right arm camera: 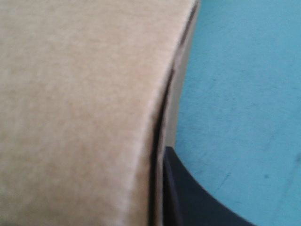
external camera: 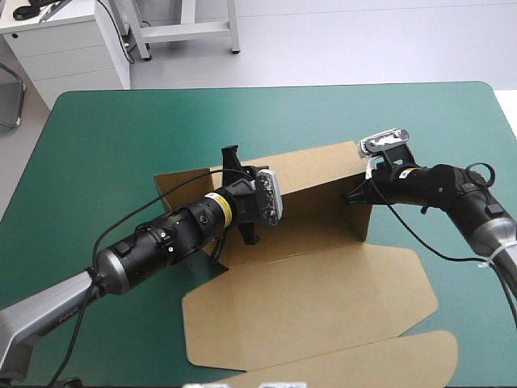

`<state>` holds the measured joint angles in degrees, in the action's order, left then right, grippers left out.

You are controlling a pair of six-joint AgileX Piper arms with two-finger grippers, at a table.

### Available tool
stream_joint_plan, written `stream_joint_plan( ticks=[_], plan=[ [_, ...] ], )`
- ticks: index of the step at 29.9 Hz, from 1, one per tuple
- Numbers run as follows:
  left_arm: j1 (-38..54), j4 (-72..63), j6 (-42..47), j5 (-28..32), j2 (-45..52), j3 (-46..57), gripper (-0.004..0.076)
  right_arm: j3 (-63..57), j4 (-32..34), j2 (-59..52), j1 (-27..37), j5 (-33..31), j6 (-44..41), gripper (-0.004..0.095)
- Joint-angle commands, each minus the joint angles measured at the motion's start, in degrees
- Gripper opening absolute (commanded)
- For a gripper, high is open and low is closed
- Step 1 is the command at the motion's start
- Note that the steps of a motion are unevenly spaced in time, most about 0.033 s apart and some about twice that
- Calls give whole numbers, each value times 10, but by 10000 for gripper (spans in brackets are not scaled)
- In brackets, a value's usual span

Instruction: Fold the box

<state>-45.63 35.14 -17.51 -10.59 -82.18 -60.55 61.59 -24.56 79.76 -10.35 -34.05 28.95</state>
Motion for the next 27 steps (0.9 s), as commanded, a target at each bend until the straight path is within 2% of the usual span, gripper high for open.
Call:
stream_joint_plan(
  ticks=[1, 6, 10, 14, 16, 19, 22, 23, 27],
  plan=[
    [-23, -8, 31, -9, 22, -29, 583, 15, 89, -12, 7, 84, -100, -8],
    [-57, -6, 31, -23, 22, -47, 603, 16, 173, -12, 7, 94, -197, -9],
    [-81, -4, 31, -35, 22, -59, 603, 16, 199, -12, 7, 99, -229, -8],
    [-115, -4, 30, -89, 22, -88, 576, 16, 202, -12, 7, 98, -236, -9],
    [-133, -4, 17, -130, 22, -109, 487, 16, 202, -12, 7, 98, -236, -9],
    [-159, -4, 7, -195, 22, -138, 252, 16, 202, -12, 7, 98, -236, -11],
    [-171, -19, -43, -252, 22, -166, 19, 16, 202, -12, 7, 98, -236, -11],
    [-171, -30, -58, -268, 21, -176, -3, 16, 202, -12, 7, 98, -236, -13],
    [-167, -86, -104, -339, 20, -215, 20, 16, 202, -12, 7, 96, -236, -15]
  ],
)
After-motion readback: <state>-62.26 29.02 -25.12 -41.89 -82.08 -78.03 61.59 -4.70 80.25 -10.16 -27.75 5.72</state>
